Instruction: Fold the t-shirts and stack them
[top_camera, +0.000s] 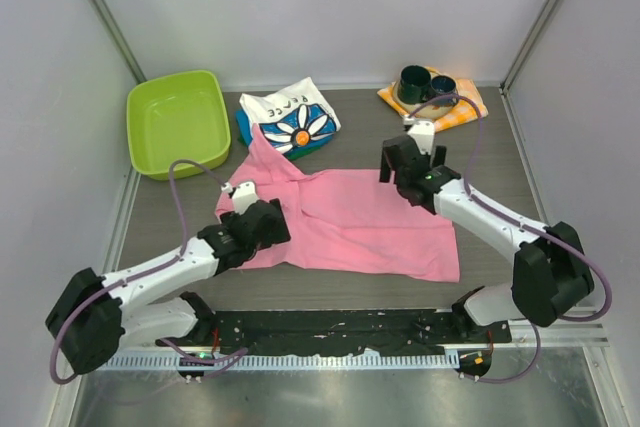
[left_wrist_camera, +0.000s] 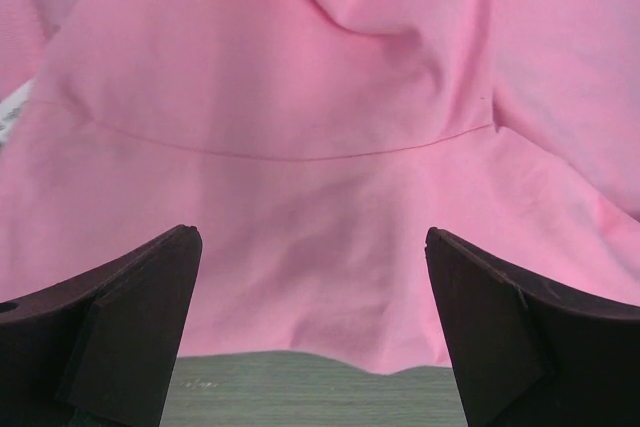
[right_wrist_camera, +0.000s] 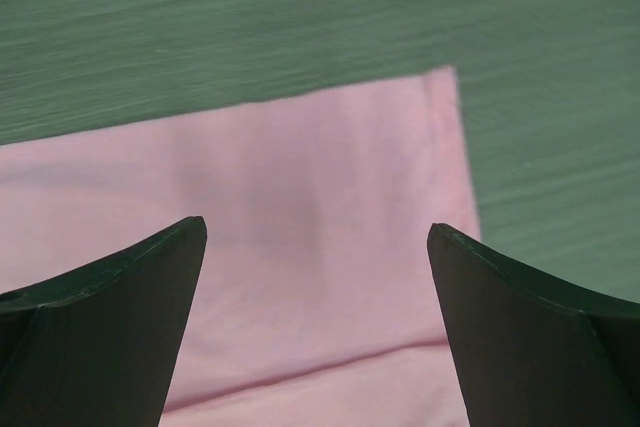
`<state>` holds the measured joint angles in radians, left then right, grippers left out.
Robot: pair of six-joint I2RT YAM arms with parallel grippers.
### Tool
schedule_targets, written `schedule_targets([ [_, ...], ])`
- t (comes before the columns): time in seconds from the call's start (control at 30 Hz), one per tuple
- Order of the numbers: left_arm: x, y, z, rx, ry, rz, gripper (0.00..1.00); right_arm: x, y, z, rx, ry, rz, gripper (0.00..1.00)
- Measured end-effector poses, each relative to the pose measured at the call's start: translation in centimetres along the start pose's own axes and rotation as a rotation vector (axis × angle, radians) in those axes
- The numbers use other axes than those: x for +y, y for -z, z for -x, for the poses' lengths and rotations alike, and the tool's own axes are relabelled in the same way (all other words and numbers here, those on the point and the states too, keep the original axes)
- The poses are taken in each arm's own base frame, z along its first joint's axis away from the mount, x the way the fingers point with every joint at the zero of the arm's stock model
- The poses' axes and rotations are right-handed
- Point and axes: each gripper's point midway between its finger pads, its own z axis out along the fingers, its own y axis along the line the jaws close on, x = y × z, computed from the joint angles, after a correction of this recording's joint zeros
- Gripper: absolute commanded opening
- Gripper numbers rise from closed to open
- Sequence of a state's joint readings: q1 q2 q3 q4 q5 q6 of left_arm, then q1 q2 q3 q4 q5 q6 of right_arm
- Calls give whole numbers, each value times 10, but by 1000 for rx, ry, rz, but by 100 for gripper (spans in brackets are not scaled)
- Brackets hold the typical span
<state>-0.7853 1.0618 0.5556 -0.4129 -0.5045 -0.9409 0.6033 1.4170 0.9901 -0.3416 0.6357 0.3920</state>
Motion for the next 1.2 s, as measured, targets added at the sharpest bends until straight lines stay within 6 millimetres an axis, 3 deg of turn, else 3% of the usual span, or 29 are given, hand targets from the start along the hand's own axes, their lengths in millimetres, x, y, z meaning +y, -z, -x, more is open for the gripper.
schedule_targets([
  [0.07,-11,-9,-4,20,-16,-22,100,-34,-8,-10,36,-60,-86,99],
  [0.13,-20,-15,-7,35,-28,-43,100,-45,-11,-31,89,-85,-123,99],
  [0.27,-32,-25,-16,71,-46,-72,100,-41,-2,-68,197,-102,-94,99],
  [0.4,-36,-27,-22,94,-51,-93,100,-39,15,-91,266,-159,-39,99],
  [0.7,-21,-20,-39,138,-33,-99,100,-40,39,-141,417,-225,-16,100],
  [0.87,-12,-13,-44,138,-5,-105,100,-36,46,-147,440,-227,-4,100],
  [1.2,5,9,-58,137,82,-146,100,-35,53,-138,440,-227,0,100],
])
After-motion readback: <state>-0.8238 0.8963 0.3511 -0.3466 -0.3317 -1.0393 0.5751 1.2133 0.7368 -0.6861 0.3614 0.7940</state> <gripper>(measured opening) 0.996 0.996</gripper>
